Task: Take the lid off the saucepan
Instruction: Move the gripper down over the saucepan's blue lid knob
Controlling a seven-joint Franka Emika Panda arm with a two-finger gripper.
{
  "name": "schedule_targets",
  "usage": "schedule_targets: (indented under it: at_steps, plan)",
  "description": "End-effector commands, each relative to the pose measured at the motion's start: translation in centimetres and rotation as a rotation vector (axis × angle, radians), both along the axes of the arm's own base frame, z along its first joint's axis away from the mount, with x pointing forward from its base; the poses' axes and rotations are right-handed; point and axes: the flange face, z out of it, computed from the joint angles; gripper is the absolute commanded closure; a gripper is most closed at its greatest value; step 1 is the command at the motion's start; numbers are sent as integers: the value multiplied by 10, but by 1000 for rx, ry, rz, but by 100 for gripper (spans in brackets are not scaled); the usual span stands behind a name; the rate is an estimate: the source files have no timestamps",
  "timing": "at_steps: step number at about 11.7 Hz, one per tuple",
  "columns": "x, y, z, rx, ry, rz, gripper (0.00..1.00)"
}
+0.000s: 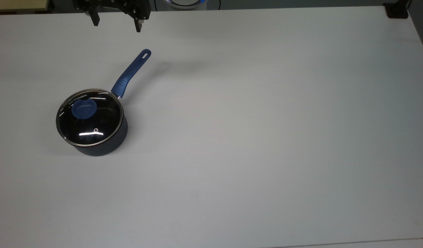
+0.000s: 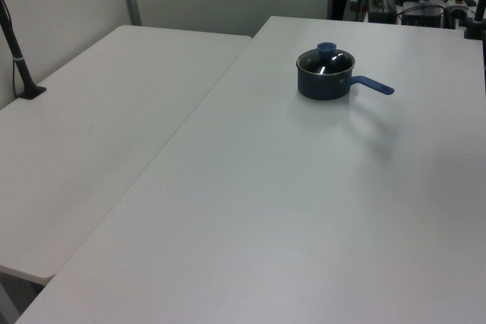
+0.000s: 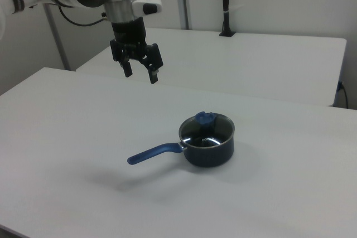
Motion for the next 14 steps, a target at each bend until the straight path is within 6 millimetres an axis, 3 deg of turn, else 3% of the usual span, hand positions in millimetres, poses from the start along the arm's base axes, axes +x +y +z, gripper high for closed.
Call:
schedule_targets:
  at_steps: [1, 8, 11, 14]
  plan:
    - [0, -6, -1, -1, -18, -5, 0]
    - [0, -6, -1, 0, -18, -6, 0]
    - [2, -16, 4, -1, -41, 12, 0]
    - [29, -23, -29, -22, -66, -1, 0]
